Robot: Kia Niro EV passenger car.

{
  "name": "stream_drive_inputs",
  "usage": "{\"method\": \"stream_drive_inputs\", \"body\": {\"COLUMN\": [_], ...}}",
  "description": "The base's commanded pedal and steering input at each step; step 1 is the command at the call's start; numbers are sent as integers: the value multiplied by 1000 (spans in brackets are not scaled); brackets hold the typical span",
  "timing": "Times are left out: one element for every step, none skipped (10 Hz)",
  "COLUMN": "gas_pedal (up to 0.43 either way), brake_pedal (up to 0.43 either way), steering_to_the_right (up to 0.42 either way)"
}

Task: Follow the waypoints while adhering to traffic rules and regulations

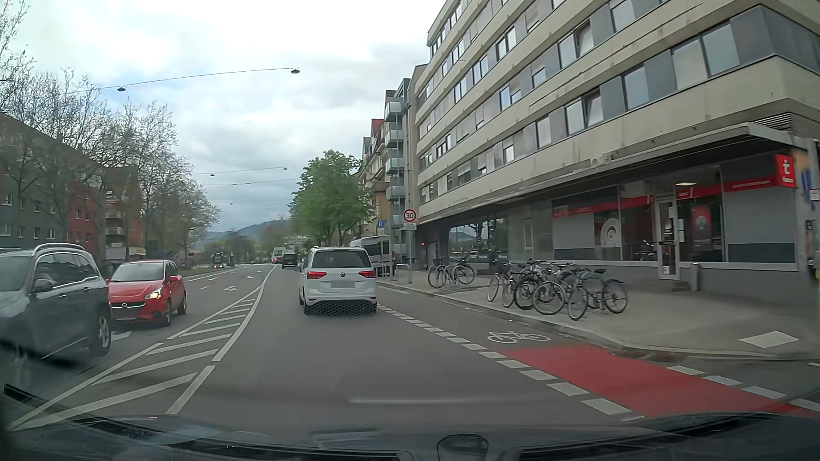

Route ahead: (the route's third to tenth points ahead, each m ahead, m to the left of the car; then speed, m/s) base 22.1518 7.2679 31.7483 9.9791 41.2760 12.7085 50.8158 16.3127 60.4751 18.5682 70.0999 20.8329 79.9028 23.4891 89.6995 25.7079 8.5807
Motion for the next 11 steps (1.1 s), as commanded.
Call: {"method": "stream_drive_inputs", "body": {"gas_pedal": [130, 138, 138, 138, 138, 138, 138, 138, 138, 138, 138], "brake_pedal": [0, 0, 0, 0, 0, 0, 0, 0, 0, 0, 0], "steering_to_the_right": [-135, -132, -128, -124, -117, -111, -106, -98, -91, -81, -69]}}
